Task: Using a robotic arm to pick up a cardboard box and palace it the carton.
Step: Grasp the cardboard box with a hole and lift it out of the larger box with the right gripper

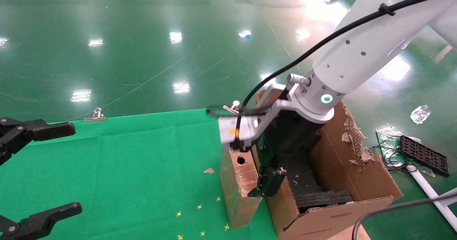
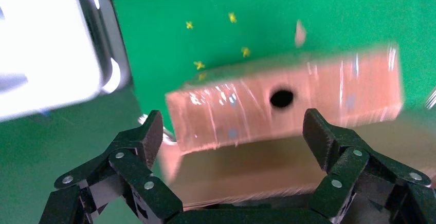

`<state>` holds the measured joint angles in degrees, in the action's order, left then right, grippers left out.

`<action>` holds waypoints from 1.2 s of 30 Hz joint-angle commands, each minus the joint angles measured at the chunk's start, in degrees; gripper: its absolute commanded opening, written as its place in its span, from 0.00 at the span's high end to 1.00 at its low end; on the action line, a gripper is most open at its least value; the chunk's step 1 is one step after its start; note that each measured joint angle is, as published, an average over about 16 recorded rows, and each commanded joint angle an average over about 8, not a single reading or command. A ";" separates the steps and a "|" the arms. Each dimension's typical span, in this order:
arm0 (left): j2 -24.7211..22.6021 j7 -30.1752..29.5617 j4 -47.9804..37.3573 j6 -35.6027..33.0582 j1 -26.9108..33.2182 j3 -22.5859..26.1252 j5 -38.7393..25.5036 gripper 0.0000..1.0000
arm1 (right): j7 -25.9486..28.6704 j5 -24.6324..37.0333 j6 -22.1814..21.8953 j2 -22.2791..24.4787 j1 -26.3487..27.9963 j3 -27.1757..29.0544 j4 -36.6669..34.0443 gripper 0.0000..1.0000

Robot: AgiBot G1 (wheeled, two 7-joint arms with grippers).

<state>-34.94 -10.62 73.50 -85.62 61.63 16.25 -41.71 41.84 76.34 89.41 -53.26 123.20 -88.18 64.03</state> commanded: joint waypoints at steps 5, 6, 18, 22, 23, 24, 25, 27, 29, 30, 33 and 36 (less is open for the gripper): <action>0.01 0.01 0.00 0.01 0.01 0.03 0.02 0.00 | 10.00 -1.61 -0.18 -2.65 -0.02 -1.50 -12.56 0.00; 0.01 0.01 0.00 0.01 0.01 0.03 0.02 0.00 | 11.26 -2.17 -0.16 -3.00 -0.26 -1.55 -14.50 0.00; 0.03 0.04 0.00 0.03 0.02 0.08 0.05 0.00 | 15.41 -8.96 0.83 -6.85 -4.72 -2.53 -29.58 0.00; 0.04 0.05 0.00 0.04 0.02 0.09 0.07 0.00 | 14.92 -9.09 0.88 -8.19 -5.36 -3.87 -31.52 0.00; 0.04 0.05 0.00 0.04 0.02 0.10 0.07 0.00 | 14.72 -9.02 0.87 -8.46 -5.43 -4.22 -31.80 0.00; 0.04 0.05 0.00 0.04 0.02 0.10 0.07 0.00 | 14.52 -8.92 0.85 -8.70 -5.49 -4.58 -32.03 0.07; 0.04 0.05 0.00 0.05 0.02 0.11 0.07 0.00 | 14.33 -8.82 0.81 -8.90 -5.51 -4.91 -32.21 0.17; 0.05 0.06 0.00 0.05 0.02 0.11 0.08 0.02 | 13.91 -8.50 0.68 -9.27 -5.45 -5.58 -32.42 0.42; 0.05 0.06 0.00 0.05 0.03 0.12 0.08 0.19 | 13.51 -8.16 0.54 -9.58 -5.33 -6.16 -32.47 0.67; 0.05 0.06 0.00 0.06 0.03 0.13 0.09 0.31 | 13.36 -7.95 0.47 -9.72 -5.23 -6.45 -32.46 0.80; 0.06 0.07 0.00 0.06 0.03 0.14 0.09 0.68 | 13.08 -7.49 0.30 -10.06 -5.03 -7.19 -32.32 1.00; 0.06 0.07 0.00 0.07 0.03 0.15 0.10 0.96 | 12.92 -7.24 0.22 -10.24 -5.00 -7.78 -32.07 1.00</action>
<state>-34.88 -10.54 73.50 -85.56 61.66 16.39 -41.61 54.75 68.97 89.69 -63.38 118.07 -95.89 31.98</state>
